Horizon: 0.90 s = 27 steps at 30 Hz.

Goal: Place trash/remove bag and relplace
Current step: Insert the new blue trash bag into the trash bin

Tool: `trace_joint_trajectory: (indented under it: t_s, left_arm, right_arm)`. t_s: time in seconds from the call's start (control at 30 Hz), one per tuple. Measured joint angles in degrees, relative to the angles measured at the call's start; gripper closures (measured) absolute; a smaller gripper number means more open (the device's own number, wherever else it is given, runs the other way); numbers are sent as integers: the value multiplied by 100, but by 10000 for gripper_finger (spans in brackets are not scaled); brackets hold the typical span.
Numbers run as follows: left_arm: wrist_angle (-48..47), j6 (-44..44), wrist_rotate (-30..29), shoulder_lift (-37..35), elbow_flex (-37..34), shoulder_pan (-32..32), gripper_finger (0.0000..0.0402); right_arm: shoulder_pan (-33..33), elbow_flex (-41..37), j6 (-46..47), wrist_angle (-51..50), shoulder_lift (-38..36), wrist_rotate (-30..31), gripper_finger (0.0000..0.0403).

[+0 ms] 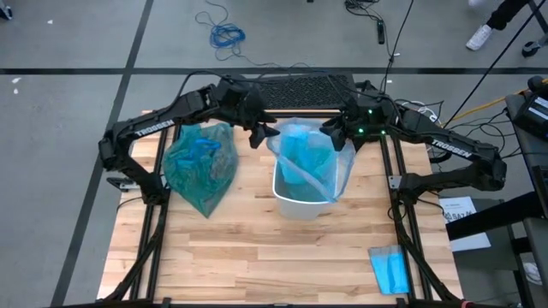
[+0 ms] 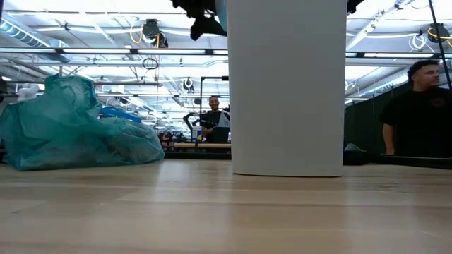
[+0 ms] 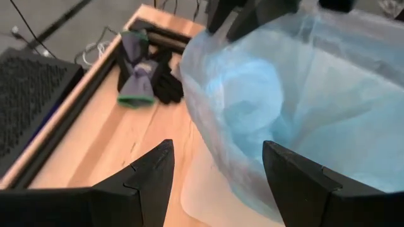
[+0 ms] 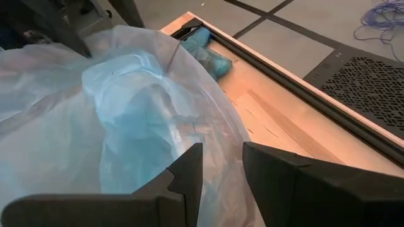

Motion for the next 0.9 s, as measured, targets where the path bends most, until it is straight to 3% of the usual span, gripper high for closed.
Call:
trace_joint_trajectory:
  t_s: [0.43, 0.67, 0.9]
  left_arm:
    - [-165, -49, 769, 540, 15, -20, 167]
    - [-389, -47, 821, 519, -9, -28, 167]
    - [9, -180, 856, 246, -9, -28, 167]
  right_arm:
    - [0, 0, -30, 10, 57, -118, 298]
    - [7, -2, -82, 311, 58, -173, 298]
    - [19, -2, -94, 802, 18, -345, 298]
